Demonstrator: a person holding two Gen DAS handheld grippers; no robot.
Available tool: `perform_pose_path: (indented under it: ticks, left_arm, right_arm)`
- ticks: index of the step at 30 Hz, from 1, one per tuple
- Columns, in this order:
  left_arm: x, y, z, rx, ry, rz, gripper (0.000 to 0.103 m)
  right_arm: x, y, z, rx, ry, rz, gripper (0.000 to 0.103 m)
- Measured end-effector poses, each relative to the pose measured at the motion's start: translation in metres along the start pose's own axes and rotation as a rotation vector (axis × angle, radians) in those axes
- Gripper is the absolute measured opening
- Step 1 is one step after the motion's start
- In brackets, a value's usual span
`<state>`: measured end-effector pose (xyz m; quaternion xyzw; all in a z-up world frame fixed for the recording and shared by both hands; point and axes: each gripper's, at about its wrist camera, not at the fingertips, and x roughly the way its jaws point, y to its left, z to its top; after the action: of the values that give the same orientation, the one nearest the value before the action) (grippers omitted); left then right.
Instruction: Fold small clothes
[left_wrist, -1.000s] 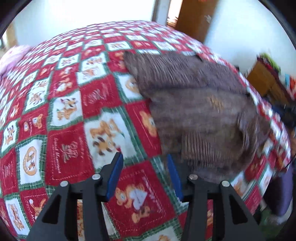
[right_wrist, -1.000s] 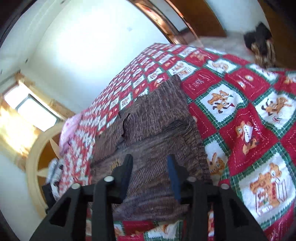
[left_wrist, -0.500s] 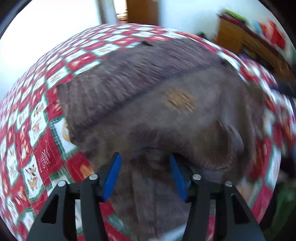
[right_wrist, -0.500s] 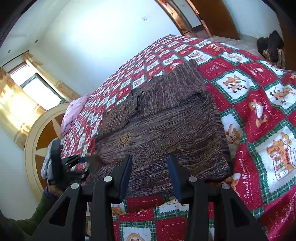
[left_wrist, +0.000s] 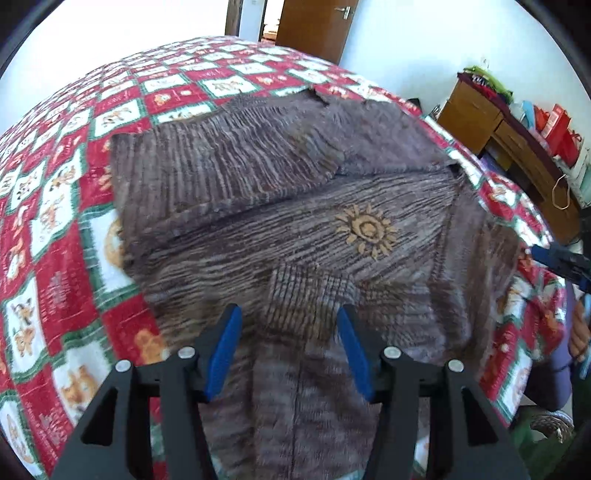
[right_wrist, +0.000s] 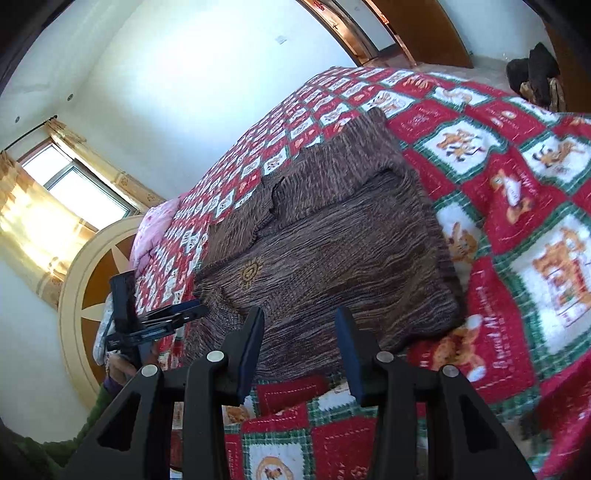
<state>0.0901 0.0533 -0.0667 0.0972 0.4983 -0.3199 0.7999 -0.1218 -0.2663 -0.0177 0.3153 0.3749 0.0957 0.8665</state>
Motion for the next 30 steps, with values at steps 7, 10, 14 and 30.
perform_pose_path:
  ticks: [7,10,14,30]
  left_arm:
    - [0.001,-0.018,-0.006,0.020,-0.072,0.045,0.028]
    - [-0.008,-0.017,-0.010,-0.019,-0.100,0.007,0.015]
    - [-0.010,-0.016,-0.015,-0.040,-0.095,-0.030,0.019]
    - [-0.010,0.025,-0.033,-0.271,-0.079,-0.362,0.059]
  right_arm:
    - [-0.015,0.011,-0.003,-0.098,-0.021,-0.070,0.042]
    - [-0.019,0.002,-0.001,-0.078,-0.032,-0.085,0.042]
    - [-0.017,-0.010,0.001,-0.020,-0.040,-0.072,0.042]
    - [-0.017,-0.012,0.001,-0.020,-0.036,-0.082,0.042]
